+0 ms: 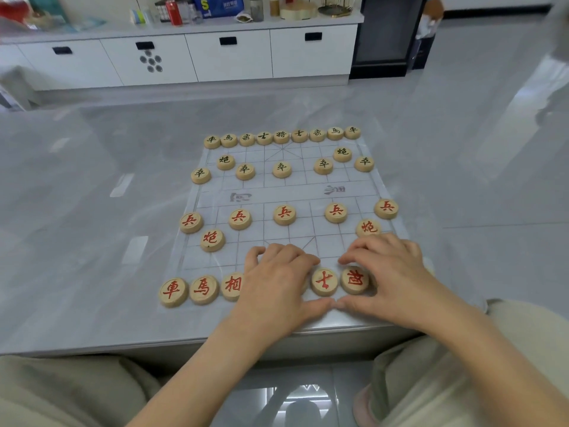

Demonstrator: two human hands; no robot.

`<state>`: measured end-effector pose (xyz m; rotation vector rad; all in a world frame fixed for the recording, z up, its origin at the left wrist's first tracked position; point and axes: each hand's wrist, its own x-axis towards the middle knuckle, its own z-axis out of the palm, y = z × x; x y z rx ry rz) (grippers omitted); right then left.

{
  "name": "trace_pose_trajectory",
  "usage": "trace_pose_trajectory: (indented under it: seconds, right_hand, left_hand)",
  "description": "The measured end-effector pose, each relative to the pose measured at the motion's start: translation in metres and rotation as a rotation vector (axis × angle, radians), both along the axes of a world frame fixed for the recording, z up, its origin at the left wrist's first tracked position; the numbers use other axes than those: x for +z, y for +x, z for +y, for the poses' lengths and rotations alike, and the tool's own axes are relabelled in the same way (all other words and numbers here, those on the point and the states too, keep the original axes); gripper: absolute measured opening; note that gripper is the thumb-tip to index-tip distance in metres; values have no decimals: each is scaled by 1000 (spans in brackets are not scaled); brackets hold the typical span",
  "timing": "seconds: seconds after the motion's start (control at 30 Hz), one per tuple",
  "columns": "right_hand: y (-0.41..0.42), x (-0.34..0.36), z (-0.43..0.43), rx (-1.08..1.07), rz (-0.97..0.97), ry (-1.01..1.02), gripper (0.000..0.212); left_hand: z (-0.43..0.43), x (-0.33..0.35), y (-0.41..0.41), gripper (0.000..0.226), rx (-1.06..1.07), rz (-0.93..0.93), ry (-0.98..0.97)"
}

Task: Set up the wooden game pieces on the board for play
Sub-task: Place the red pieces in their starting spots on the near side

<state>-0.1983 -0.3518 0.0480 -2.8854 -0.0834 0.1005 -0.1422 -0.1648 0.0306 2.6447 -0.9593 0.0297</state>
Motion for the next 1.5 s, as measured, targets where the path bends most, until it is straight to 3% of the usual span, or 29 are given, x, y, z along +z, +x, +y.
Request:
trace_pose_trajectory:
  seconds: [0.27,0.47,0.67,0.8,0.97,1.07,1.27,1.5]
  right_hand:
    - [-6,-3,-22,-53,32,9,83]
    - [-7,-9,-21,-47,-5,45,68]
    - [-5,-7,-14,-45,-34,12,69]
    - [-1,-8,-12,-43,-36,9,59]
    - [-4,-9,-17,-68,-58,15,68]
    - [-2,-8,-14,-64,-52,12,54]
    - [-4,-8,-15,-28,-58,-17,61]
    - [-4,-11,-12,-29,-59,44,43]
  left_hand:
    - [-2,1,1,62,-12,24,-9]
    - [-2,-6,0,52,13,7,-33]
    - [6,-7,-1,66,47,-36,-7]
    - [31,-5,1,66,109,-63,-82]
    - [70,-6,5,64,283,-108,-127]
    - [97,-8,10,56,438,-87,-218]
    - [159,-24,39,68,789,-83,-315]
    - [171,-38,48,71,729,-135,-292]
